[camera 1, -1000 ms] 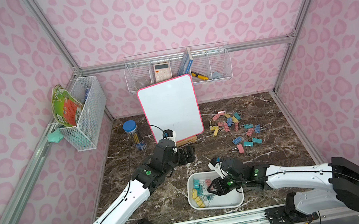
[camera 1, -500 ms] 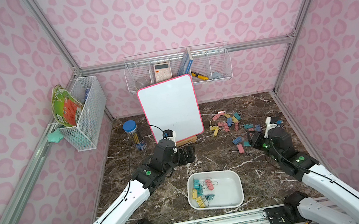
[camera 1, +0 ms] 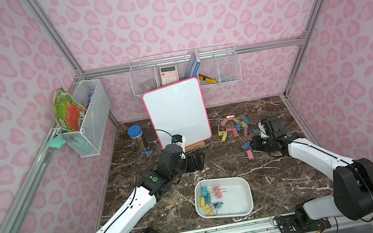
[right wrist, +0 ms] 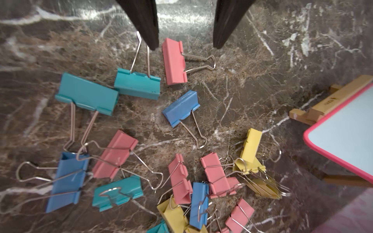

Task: Put the binder clips in the storage box
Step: Pick up the binder clip at the center of the board.

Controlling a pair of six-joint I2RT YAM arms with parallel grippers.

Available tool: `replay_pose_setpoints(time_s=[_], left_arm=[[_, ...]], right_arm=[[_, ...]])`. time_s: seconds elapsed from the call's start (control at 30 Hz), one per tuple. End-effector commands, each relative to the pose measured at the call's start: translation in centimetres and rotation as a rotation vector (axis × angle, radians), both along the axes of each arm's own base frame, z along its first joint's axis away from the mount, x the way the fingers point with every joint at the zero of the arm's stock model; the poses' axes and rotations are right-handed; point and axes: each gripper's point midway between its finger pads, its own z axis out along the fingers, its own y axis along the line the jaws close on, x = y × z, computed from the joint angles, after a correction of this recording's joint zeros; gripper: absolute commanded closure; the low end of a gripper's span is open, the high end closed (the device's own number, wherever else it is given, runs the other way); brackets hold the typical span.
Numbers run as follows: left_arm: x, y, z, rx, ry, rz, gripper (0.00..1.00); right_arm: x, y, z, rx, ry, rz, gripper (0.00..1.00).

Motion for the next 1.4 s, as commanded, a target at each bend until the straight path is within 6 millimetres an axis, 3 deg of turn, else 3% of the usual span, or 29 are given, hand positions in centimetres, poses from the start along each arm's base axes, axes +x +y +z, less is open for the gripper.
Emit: replay_pose_setpoints(time_s=[0.0, 0.37, 0.93, 1.2, 1.37], left_arm=[[0.0, -0.1, 0.4, 0.004, -0.009, -0.008, 0.01], [0.1, 0.1, -0.1, 0.013, -0.005, 0.001, 0.01], [-0.1, 0.5, -0.3, 0.02, -0.006, 0.008, 0.01], [-0.2, 0.6, -0.2, 0.021, -0.006, 0.013, 0.01], [-0.1, 0.5, -0.3, 0.021, -0.005, 0.011, 0.01]], right_arm=[[0.0, -0.8, -2.0, -0.12, 0.058, 0.045, 0.58], [0.5, 1.6, -4.3, -0.217, 0.109, 0.132, 0.55], [-0.9, 2.1, -7.1, -0.286, 0.177, 0.153, 0.58], [-1.2, 1.6, -8.3, -0.339, 0.2, 0.145, 0.69], [-1.0, 2.1, -7.1, -0.308, 0.16, 0.141, 0.74]])
